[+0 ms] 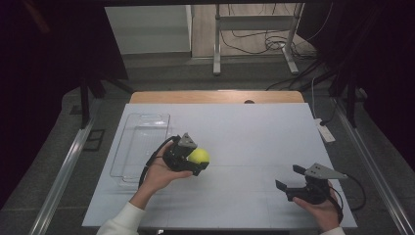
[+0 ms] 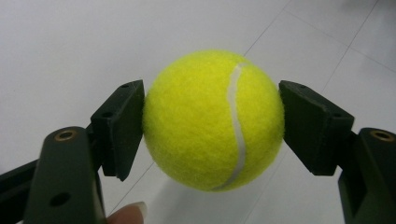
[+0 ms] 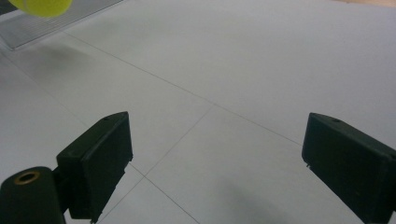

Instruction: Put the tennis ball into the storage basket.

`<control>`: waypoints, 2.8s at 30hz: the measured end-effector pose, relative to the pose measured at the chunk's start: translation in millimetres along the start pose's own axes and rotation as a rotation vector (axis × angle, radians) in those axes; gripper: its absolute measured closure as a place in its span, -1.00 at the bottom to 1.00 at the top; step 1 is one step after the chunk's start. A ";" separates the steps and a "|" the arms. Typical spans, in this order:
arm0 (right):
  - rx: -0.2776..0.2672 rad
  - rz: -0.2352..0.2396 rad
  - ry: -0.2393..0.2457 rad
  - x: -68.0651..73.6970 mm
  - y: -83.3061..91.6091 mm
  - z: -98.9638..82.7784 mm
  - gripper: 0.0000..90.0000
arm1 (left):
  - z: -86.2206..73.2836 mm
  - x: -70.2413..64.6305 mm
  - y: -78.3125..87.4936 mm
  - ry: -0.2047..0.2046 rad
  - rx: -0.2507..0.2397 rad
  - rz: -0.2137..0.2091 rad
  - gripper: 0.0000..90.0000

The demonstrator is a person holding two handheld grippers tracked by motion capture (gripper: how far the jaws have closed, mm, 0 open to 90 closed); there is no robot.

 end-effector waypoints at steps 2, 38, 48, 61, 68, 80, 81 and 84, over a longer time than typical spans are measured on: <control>0.000 -0.002 0.001 -0.1 0.1 0.1 -0.80 | 0.5 0.0 2.0 0.001 -0.007 0.001 -0.40; -0.004 -0.004 0.000 -0.1 0.8 0.5 -0.80 | 4.8 5.8 33.1 -0.001 -0.129 0.034 -0.40; -0.005 -0.006 0.002 -0.3 0.8 0.4 -0.80 | 4.7 8.8 38.9 0.013 -0.154 0.041 -0.40; -0.004 -0.006 0.003 -0.3 0.7 0.4 -0.80 | 4.2 14.1 46.7 0.032 -0.190 0.059 -0.40; -0.005 -0.006 0.004 -0.3 0.8 0.5 -0.80 | 3.9 16.6 51.4 0.036 -0.206 0.070 -0.41; -0.005 -0.007 0.003 -0.3 0.8 0.5 -0.80 | 3.0 21.5 58.0 0.047 -0.234 0.082 -0.40; -0.005 -0.007 0.003 -0.3 0.8 0.6 -0.80 | 3.0 22.0 58.7 0.052 -0.239 0.082 -0.40; -0.006 -0.007 0.001 -0.3 1.0 0.7 -0.80 | 2.7 23.3 61.1 0.058 -0.248 0.085 -0.41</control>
Point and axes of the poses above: each handheld gripper's, and its own axes: y roughly backward along the jaws, z roughly out of its top, x roughly to its left, the point moved 2 cm from there along -y, roughly forward along the jaws, and after that the axes turned 8 degrees about y, right-handed, at the moved point
